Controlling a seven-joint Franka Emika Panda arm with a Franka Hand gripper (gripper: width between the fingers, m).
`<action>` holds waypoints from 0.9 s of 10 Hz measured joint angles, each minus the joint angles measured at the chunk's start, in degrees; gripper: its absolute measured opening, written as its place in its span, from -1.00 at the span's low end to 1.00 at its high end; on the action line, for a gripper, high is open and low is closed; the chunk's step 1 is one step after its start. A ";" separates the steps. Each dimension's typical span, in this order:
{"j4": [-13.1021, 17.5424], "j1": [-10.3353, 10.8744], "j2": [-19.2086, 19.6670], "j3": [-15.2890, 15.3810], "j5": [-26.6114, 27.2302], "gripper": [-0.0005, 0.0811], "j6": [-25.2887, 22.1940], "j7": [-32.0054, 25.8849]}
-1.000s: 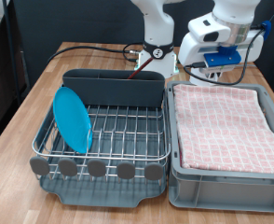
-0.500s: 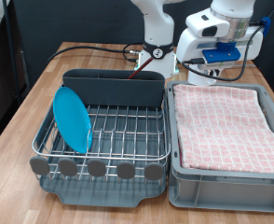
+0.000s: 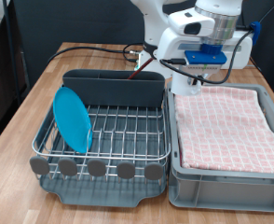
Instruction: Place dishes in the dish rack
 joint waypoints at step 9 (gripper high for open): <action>12.52 -2.54 9.66 -1.61 7.34 -0.81 -2.09 -3.11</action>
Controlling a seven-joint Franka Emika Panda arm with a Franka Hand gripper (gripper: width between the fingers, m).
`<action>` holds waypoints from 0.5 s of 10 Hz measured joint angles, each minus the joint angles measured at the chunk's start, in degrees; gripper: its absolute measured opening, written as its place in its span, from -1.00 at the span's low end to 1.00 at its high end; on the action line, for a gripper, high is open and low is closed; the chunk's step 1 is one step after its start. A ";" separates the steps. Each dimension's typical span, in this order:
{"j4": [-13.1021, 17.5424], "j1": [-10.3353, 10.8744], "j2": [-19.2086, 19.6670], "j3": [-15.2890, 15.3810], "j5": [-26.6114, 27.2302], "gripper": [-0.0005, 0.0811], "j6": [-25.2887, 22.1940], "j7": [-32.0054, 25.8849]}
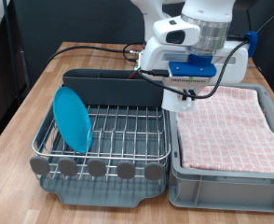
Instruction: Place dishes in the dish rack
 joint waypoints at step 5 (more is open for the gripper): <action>8.82 -1.73 7.00 -0.49 2.01 -0.81 -0.44 -0.18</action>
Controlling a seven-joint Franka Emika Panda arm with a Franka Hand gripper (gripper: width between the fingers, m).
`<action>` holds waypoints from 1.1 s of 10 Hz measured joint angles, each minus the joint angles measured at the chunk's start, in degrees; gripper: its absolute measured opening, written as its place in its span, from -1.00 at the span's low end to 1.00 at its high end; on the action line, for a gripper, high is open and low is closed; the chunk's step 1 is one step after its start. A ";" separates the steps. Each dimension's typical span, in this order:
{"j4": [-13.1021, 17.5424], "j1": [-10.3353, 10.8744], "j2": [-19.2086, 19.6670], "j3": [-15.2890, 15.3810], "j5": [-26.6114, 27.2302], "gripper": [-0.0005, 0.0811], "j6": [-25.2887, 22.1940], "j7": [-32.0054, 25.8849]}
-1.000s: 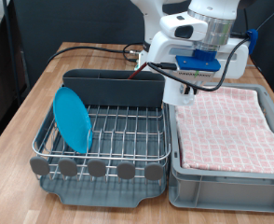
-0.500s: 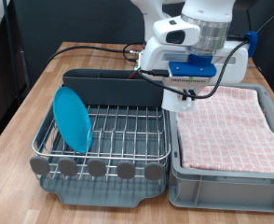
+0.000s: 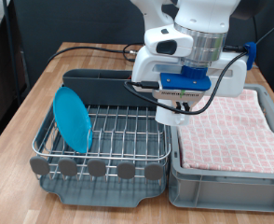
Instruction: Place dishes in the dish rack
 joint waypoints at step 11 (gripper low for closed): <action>5.67 -2.72 7.50 -0.15 2.90 -0.81 6.13 -1.02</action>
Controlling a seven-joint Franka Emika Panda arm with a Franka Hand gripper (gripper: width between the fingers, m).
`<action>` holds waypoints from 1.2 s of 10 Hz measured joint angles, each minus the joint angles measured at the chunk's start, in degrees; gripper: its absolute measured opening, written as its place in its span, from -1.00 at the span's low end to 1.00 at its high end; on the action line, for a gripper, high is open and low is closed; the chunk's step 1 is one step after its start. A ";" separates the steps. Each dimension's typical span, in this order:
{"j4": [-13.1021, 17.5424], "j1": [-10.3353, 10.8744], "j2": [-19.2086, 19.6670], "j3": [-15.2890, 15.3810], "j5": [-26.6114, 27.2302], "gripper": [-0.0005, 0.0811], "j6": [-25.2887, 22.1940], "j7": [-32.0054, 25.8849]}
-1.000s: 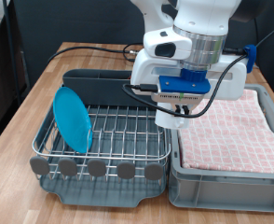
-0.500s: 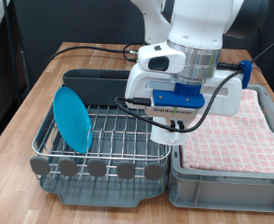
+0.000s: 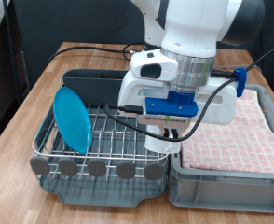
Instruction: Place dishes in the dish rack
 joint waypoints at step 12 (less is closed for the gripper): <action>7.04 -4.59 9.24 3.25 5.35 -0.81 -1.35 -4.24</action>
